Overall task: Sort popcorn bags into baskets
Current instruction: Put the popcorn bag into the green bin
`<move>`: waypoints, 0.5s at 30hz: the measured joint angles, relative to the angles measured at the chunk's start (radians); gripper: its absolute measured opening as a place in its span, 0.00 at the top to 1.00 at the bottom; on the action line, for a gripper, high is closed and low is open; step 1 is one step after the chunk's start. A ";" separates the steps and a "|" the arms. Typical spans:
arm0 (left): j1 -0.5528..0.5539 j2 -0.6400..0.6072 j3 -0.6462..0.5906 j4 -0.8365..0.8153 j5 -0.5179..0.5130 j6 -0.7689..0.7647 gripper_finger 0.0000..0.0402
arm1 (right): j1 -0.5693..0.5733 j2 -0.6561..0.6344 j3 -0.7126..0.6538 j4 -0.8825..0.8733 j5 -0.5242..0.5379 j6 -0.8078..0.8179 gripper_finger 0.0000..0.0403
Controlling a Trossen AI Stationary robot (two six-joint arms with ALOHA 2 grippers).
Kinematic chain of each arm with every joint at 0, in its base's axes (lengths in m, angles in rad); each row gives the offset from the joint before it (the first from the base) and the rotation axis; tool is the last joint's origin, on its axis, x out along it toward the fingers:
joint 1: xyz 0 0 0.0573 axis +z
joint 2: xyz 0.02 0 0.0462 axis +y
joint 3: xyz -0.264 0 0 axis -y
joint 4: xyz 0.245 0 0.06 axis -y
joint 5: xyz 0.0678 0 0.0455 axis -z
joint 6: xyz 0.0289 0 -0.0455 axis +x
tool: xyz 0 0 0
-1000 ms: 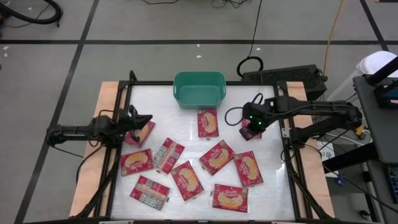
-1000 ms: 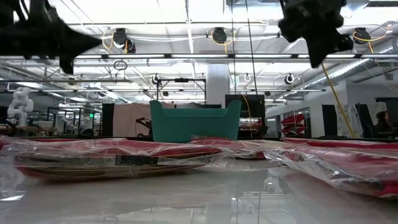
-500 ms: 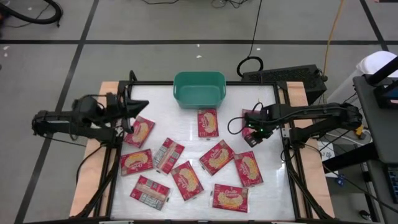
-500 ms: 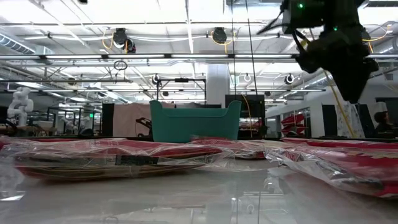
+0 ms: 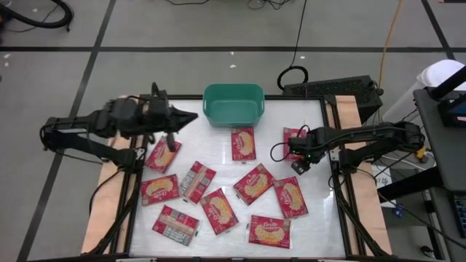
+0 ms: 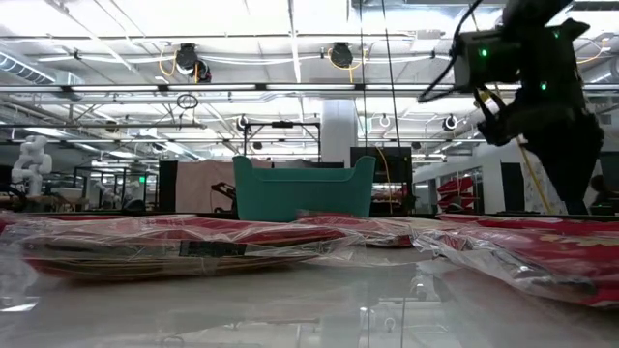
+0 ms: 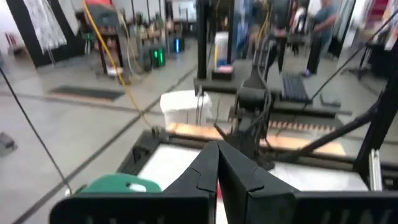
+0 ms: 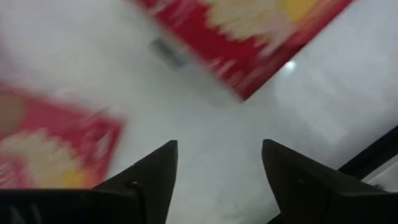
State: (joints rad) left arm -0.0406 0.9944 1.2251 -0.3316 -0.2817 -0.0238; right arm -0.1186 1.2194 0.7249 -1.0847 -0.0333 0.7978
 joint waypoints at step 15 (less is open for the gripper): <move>-0.052 0.180 0.082 -0.004 -0.026 -0.095 0.98 | -0.107 0.003 -0.140 0.252 0.063 -0.128 0.37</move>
State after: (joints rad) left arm -0.0926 1.1740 1.3072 -0.3353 -0.3077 -0.1184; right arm -0.2255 1.2226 0.5849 -0.8325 0.0296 0.6695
